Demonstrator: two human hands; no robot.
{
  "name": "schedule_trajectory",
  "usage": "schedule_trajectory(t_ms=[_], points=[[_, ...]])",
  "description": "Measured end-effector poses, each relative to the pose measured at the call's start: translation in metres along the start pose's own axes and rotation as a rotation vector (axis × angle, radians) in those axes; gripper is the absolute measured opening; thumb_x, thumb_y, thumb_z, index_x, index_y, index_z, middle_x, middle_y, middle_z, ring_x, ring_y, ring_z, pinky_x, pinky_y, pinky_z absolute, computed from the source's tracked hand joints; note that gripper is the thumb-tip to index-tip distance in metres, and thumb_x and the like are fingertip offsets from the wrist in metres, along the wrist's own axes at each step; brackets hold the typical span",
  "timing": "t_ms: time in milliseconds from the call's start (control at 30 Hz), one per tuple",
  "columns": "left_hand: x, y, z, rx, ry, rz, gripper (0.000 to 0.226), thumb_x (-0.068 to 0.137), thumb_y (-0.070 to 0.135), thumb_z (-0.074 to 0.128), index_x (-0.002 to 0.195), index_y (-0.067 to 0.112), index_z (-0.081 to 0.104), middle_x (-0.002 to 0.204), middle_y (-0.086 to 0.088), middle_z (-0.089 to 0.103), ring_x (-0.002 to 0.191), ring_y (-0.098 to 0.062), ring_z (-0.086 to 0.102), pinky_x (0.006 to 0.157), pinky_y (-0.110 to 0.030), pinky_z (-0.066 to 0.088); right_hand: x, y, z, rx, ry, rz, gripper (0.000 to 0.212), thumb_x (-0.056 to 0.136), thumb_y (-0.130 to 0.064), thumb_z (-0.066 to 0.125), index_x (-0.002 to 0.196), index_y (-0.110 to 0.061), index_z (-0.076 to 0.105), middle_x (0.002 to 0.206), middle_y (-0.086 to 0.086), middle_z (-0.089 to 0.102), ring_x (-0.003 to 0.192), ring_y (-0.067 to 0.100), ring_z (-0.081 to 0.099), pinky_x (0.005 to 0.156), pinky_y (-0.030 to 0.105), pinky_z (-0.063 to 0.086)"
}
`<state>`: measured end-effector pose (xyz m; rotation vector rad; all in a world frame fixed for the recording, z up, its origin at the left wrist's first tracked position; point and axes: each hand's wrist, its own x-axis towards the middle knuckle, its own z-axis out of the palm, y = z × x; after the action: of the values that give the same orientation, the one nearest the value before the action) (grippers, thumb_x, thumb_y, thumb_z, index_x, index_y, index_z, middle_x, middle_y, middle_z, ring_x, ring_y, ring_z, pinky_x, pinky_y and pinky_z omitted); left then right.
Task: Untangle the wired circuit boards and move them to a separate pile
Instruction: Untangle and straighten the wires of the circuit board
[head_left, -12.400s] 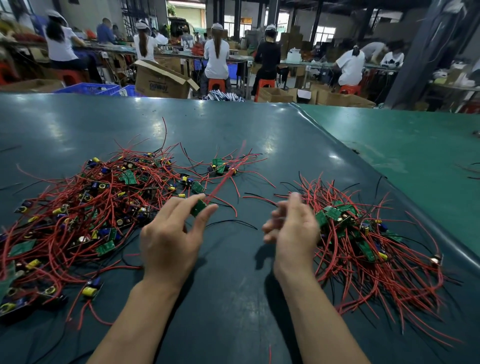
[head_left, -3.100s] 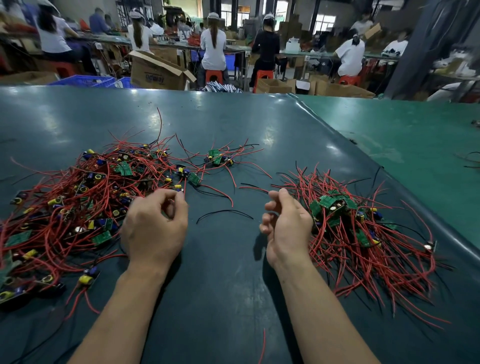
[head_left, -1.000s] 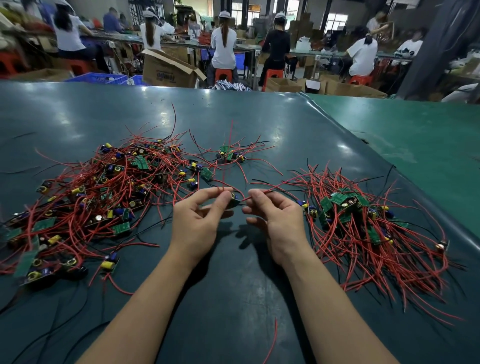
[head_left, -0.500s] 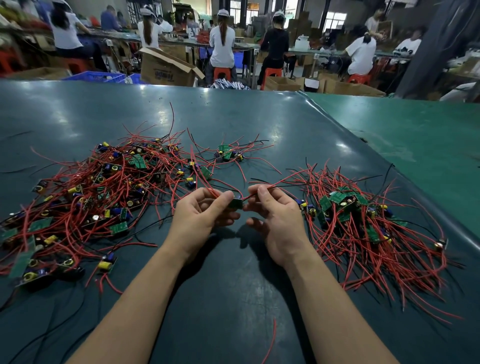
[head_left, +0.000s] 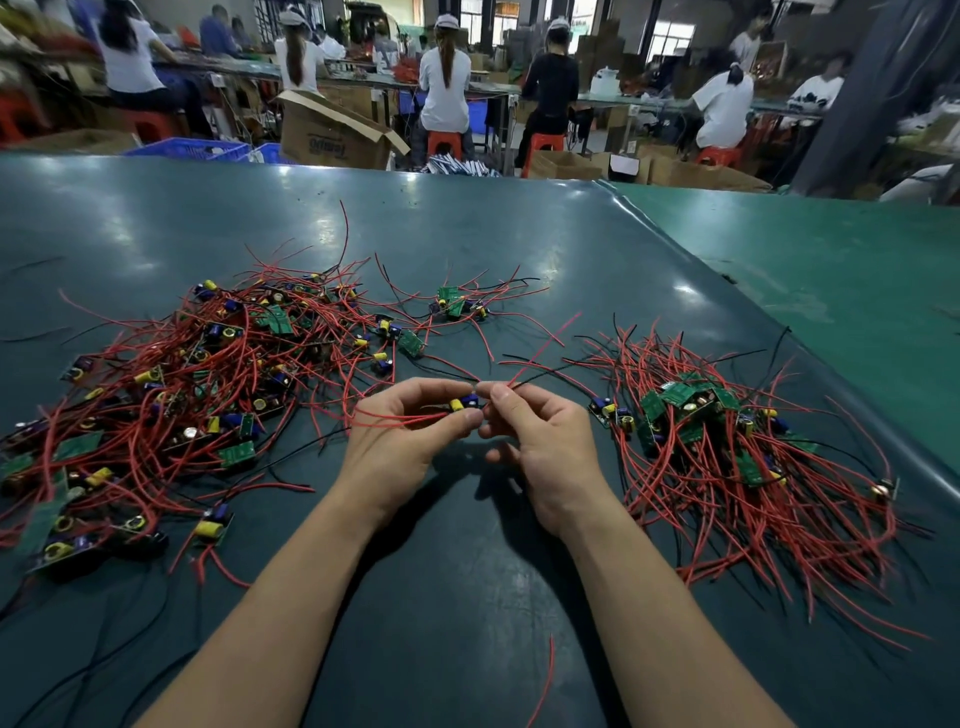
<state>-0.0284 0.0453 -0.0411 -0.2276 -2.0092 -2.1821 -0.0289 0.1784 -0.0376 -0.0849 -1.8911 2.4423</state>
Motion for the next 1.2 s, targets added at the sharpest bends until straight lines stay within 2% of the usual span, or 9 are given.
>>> schedule_trajectory(t_ms=[233,367,467,567,733,933,1033,1100,1200], points=[[-0.004,0.002,0.004,0.008,0.057,0.082,0.028,0.07,-0.01,0.077,0.092,0.006,0.075,0.088,-0.003,0.077,0.084,-0.013,0.073,0.078,-0.02,0.054,-0.001,0.003,0.0,-0.095,-0.022,-0.026,0.02,0.093,-0.018,0.066,0.075,-0.01,0.072,0.063,0.002,0.066,0.053,0.007,0.058,0.041,0.021,0.045],[-0.003,0.001,0.002,-0.023,0.036,0.034,0.032,0.067,-0.008,0.079,0.098,-0.002,0.074,0.092,-0.01,0.076,0.09,-0.023,0.073,0.085,-0.027,0.057,0.002,0.006,0.0,-0.099,0.009,-0.046,0.031,0.095,-0.017,0.061,0.065,-0.015,0.07,0.048,-0.002,0.05,0.041,0.008,0.039,0.037,0.017,0.029],[-0.003,0.003,0.002,-0.029,0.043,0.022,0.032,0.068,-0.006,0.08,0.099,-0.001,0.075,0.092,-0.009,0.076,0.09,-0.021,0.073,0.083,-0.024,0.056,0.003,0.007,-0.001,-0.071,0.011,-0.05,0.027,0.096,-0.018,0.06,0.073,-0.014,0.072,0.048,-0.005,0.047,0.039,0.006,0.032,0.036,0.017,0.024],[-0.003,0.005,0.001,-0.043,0.049,-0.014,0.029,0.068,-0.002,0.081,0.095,0.006,0.077,0.09,-0.006,0.077,0.087,-0.015,0.073,0.078,-0.018,0.054,0.007,0.003,-0.005,-0.006,0.122,-0.081,0.023,0.095,-0.017,0.062,0.076,-0.015,0.075,0.057,-0.008,0.057,0.04,0.004,0.036,0.036,0.015,0.025],[-0.007,0.004,-0.002,-0.072,0.049,-0.035,0.026,0.067,0.003,0.084,0.091,0.011,0.079,0.09,-0.005,0.077,0.087,-0.014,0.073,0.076,-0.014,0.051,0.014,-0.005,-0.019,0.235,0.362,-0.108,0.026,0.095,-0.013,0.061,0.072,-0.012,0.072,0.055,-0.008,0.057,0.039,0.002,0.038,0.033,0.015,0.024],[-0.006,0.002,-0.005,-0.13,0.077,-0.02,0.027,0.063,0.011,0.084,0.09,0.015,0.08,0.089,-0.005,0.077,0.084,-0.011,0.073,0.073,-0.012,0.05,0.02,-0.002,-0.026,0.186,0.533,-0.197,0.033,0.099,-0.02,0.056,0.07,-0.011,0.068,0.051,-0.011,0.054,0.036,0.005,0.035,0.035,0.018,0.027],[-0.005,0.002,-0.005,-0.17,0.116,-0.023,0.026,0.061,0.014,0.084,0.087,0.017,0.08,0.089,-0.006,0.077,0.083,-0.013,0.072,0.075,-0.016,0.053,0.021,-0.001,-0.024,0.072,0.575,-0.245,0.034,0.1,-0.025,0.054,0.069,-0.015,0.066,0.055,-0.007,0.052,0.04,0.011,0.037,0.043,0.026,0.032],[-0.003,0.003,-0.005,-0.231,0.168,-0.02,0.025,0.06,0.015,0.083,0.085,0.016,0.079,0.089,-0.007,0.077,0.082,-0.015,0.071,0.076,-0.02,0.055,0.021,-0.002,-0.025,0.092,0.604,-0.256,0.034,0.101,-0.026,0.051,0.072,-0.014,0.064,0.052,-0.008,0.051,0.036,0.01,0.038,0.04,0.023,0.031],[0.001,0.005,-0.009,-0.427,0.292,-0.04,0.021,0.073,0.01,0.075,0.094,0.012,0.07,0.08,-0.007,0.074,0.069,-0.018,0.071,0.063,-0.024,0.057,0.021,-0.003,-0.031,0.125,0.63,-0.274,0.026,0.102,-0.024,0.049,0.08,-0.014,0.059,0.063,-0.001,0.054,0.035,0.008,0.039,0.036,0.021,0.03]])
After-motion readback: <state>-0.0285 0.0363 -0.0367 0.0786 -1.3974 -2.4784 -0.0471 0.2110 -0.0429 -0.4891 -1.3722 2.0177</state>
